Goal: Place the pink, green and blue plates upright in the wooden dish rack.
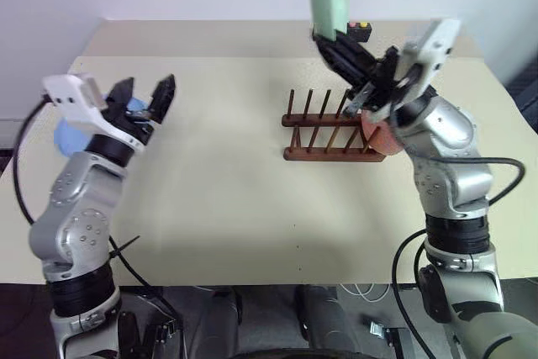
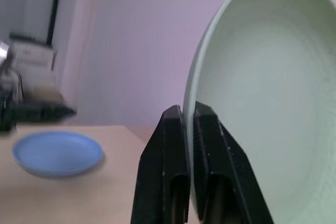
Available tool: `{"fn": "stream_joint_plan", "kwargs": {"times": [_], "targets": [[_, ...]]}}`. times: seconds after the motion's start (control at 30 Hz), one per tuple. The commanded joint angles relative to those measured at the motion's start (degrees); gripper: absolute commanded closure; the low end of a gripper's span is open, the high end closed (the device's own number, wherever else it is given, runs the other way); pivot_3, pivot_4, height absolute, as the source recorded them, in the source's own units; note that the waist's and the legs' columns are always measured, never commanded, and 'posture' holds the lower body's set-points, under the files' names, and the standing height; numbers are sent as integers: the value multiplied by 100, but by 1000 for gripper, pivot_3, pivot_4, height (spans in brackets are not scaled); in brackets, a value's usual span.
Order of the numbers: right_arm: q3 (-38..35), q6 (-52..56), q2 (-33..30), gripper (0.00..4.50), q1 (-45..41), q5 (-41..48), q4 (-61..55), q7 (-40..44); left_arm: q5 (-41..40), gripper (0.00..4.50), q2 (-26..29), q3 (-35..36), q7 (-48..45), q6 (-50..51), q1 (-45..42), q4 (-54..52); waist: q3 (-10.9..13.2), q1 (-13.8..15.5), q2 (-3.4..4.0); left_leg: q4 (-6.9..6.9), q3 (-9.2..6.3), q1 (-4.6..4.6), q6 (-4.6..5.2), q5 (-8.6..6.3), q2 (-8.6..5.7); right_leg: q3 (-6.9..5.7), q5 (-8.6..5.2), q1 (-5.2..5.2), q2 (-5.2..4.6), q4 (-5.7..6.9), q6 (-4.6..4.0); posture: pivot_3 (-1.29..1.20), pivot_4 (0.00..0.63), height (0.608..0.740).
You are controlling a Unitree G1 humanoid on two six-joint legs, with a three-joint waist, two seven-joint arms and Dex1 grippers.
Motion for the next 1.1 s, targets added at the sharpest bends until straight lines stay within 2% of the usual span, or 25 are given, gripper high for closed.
{"fn": "stream_joint_plan", "kwargs": {"times": [0.03, 0.13, 0.3, 0.67, 1.1], "targets": [[-733, 790, -255, 4500, 210, 1055, -365, -204, 22, 22, -128, -165, 0, -190, 2, -185, 0, 1, 0, 0, 0, 0, 0, 0, 0, 0, 0, 0, 0, 0, 0, 0, 150, 730], [-1084, 1293, -471, 4500, 434, 1627, -426, -317, 74, 22, -224, -322, -47, -202, 47, -85, 0, -1, 0, 0, 2, 0, 1, 0, 0, 1, 0, 0, 1, -1, -1, 0, 150, 730], [-1274, 1707, -606, 4500, 627, 2203, -556, -372, 248, 22, -228, -702, -346, -276, 150, 60, 0, -45, 5, -3, 3, 1, 1, 0, 0, 2, -1, -2, 3, -1, -1, 0, 150, 730], [-1190, 2192, -767, 4500, 576, 2754, -469, -139, 1183, 22, 890, -1920, -2157, -801, 1214, -52, -1, -39, 9, -3, 6, -1, 2, -1, 1, 4, -12, -4, 3, -4, -20, 0, 150, 730], [-1218, 2417, -734, 4500, 399, 2906, 332, 71, 1386, 22, 802, -2166, -2247, -805, 1416, -263, 0, -24, 9, -2, 6, -2, 3, -1, 1, 4, -12, -4, 2, -6, -20, 0, 150, 730]]}}
